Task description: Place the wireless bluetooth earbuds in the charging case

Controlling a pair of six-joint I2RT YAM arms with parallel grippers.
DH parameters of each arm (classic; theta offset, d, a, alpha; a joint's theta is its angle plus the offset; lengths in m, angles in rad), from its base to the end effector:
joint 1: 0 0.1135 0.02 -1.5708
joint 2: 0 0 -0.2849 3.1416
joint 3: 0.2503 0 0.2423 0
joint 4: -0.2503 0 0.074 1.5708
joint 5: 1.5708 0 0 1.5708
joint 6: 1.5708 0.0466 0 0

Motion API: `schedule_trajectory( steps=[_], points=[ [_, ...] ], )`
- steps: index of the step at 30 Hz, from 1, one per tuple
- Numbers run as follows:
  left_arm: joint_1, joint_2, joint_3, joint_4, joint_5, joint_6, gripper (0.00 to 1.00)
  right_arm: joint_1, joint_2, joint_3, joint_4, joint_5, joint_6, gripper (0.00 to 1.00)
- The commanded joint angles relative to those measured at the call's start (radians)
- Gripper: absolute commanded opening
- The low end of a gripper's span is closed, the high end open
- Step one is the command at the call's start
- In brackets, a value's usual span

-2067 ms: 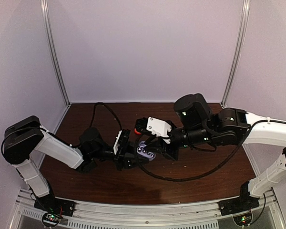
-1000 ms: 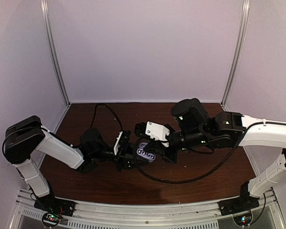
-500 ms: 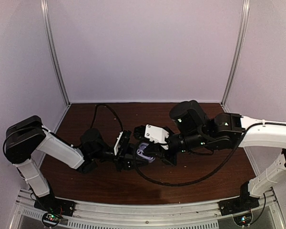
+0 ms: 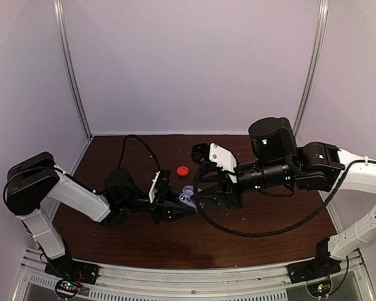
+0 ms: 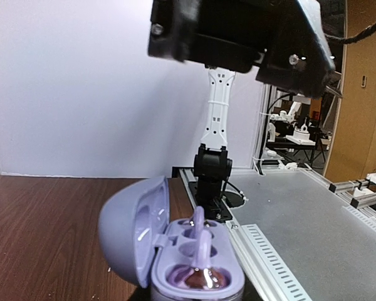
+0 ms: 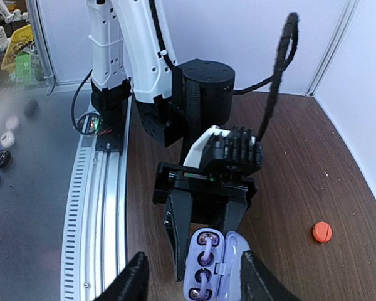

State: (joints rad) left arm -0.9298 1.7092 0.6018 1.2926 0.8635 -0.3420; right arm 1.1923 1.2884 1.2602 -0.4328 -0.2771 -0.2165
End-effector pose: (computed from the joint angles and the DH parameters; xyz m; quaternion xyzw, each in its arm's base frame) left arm 0.1632 -0.2780 0.2317 0.4762 0.4619 -0.6301 0.4035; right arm 0.0929 0.2680 0.3876 -0.6006 0.5943 0.3483 0.4059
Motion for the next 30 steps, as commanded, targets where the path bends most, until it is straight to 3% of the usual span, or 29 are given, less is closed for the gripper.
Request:
schedule_trajectory(
  steps=[1,5,11,20,30],
  points=[
    [0.007,-0.053,-0.004,0.019,-0.024,0.034,0.0,-0.064,-0.047,-0.045,0.054,-0.056,0.029,0.57],
    [0.007,-0.083,0.001,-0.043,-0.033,0.068,0.0,-0.128,-0.058,-0.078,0.092,-0.146,0.069,0.65],
    [0.006,-0.096,0.003,-0.067,-0.044,0.077,0.0,-0.151,-0.016,-0.085,0.095,-0.23,0.084,0.65],
    [0.007,-0.089,0.012,-0.055,-0.066,0.049,0.0,-0.139,0.032,-0.073,0.042,-0.401,0.042,0.54],
    [0.02,-0.074,0.015,-0.026,-0.056,0.03,0.0,-0.057,0.004,-0.05,-0.016,-0.334,-0.007,0.49]
  ],
)
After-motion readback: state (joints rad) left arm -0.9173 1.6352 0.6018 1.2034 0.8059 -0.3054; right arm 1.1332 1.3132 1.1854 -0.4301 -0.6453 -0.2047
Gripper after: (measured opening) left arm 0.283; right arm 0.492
